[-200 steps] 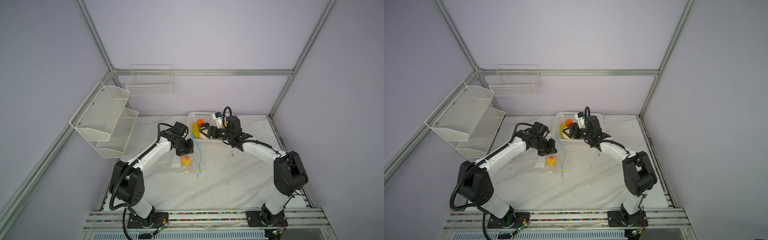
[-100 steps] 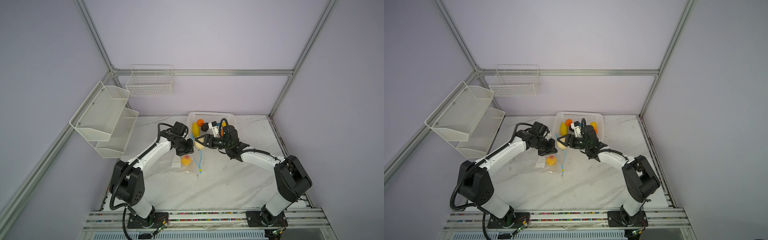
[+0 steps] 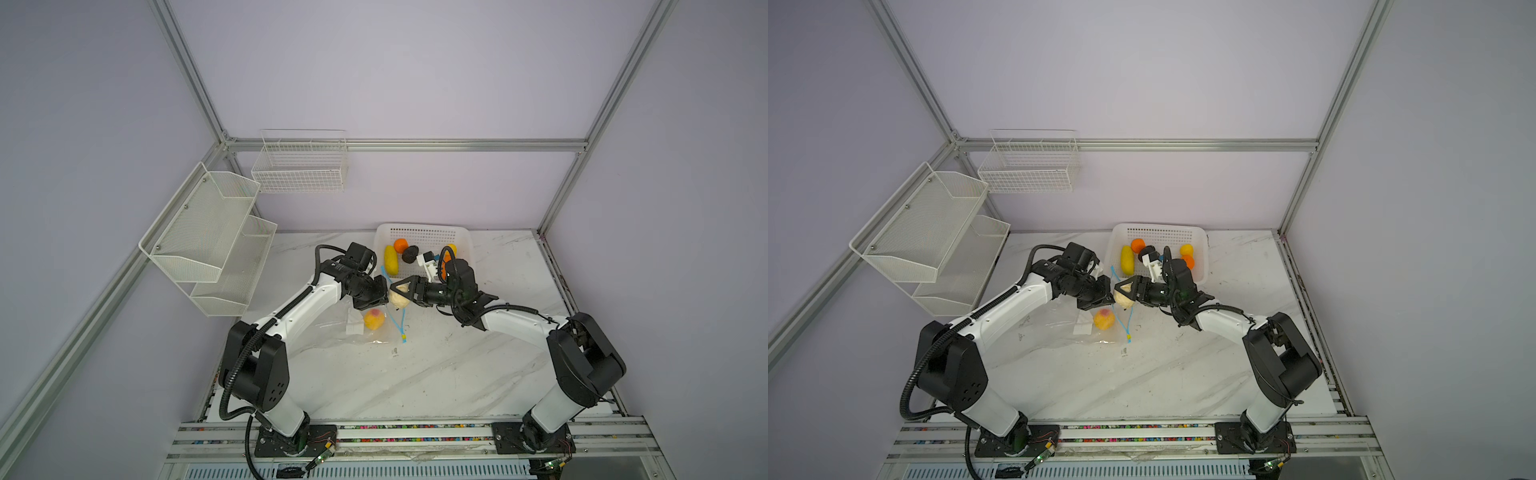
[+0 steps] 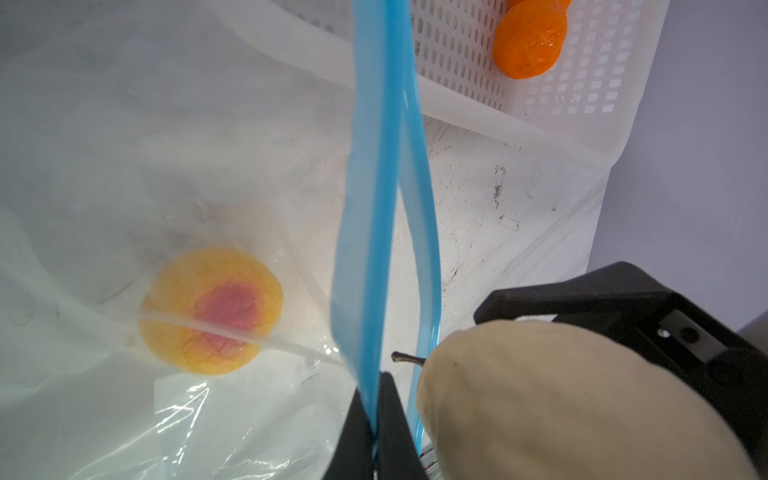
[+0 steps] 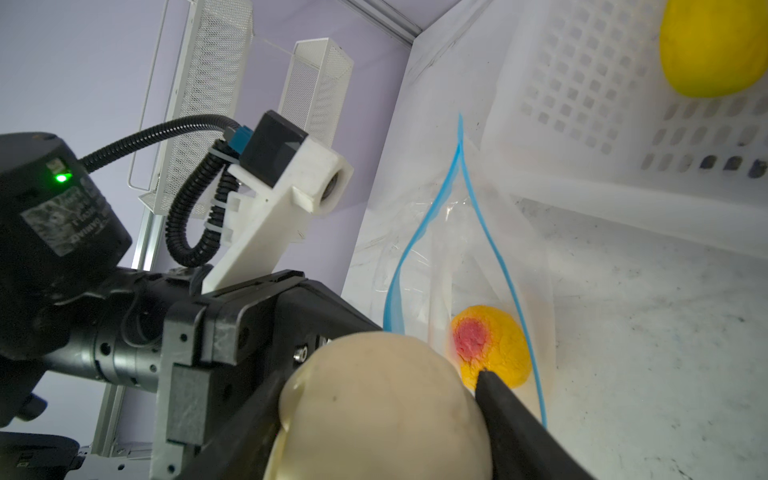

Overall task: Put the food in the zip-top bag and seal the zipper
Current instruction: 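Carry the pale pear with the right gripper to the bag mouth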

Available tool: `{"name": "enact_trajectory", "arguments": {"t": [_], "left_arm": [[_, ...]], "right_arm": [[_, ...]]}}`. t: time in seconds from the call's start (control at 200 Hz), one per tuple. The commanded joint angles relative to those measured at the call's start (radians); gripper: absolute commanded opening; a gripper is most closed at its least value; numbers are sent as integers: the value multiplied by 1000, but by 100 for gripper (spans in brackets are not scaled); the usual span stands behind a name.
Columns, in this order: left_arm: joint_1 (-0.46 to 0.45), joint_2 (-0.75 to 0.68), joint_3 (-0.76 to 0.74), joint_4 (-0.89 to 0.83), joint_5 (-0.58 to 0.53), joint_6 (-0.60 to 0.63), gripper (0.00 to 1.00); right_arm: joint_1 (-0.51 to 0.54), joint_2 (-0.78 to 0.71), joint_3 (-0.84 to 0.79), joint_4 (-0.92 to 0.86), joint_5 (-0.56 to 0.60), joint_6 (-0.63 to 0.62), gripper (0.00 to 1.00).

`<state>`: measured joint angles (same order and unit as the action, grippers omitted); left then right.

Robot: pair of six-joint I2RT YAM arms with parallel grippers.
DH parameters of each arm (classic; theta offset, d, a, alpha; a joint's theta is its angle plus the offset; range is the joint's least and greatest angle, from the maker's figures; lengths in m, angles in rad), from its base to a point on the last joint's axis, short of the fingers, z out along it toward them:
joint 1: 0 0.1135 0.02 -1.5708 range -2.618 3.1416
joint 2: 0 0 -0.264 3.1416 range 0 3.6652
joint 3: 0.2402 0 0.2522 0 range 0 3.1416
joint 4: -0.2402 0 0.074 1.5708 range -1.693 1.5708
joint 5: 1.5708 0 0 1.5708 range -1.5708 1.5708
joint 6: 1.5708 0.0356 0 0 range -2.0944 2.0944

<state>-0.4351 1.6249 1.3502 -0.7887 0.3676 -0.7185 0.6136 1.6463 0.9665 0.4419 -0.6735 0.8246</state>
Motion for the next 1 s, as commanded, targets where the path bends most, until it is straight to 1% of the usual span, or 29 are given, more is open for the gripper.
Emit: {"name": "enact_trajectory", "arguments": {"t": [0.0,0.22,0.355,0.56,0.77,1.0], "left_arm": [[7,-42,32,32,25,-10,0],[8,-77,9,45,25,-21,0],[15,-101,-7,49,26,-26,0],[23,-128,-30,64,39,-29,0],[25,-142,-47,80,50,-34,0],[26,-159,-69,99,58,-47,0]], "right_arm": [[10,-22,-3,35,5,13,67],[12,6,23,-32,17,-33,67],[12,21,34,-40,14,-33,67],[12,31,49,-86,42,-60,67],[18,37,86,-171,82,-109,67],[28,46,112,-213,100,-137,69]]}}
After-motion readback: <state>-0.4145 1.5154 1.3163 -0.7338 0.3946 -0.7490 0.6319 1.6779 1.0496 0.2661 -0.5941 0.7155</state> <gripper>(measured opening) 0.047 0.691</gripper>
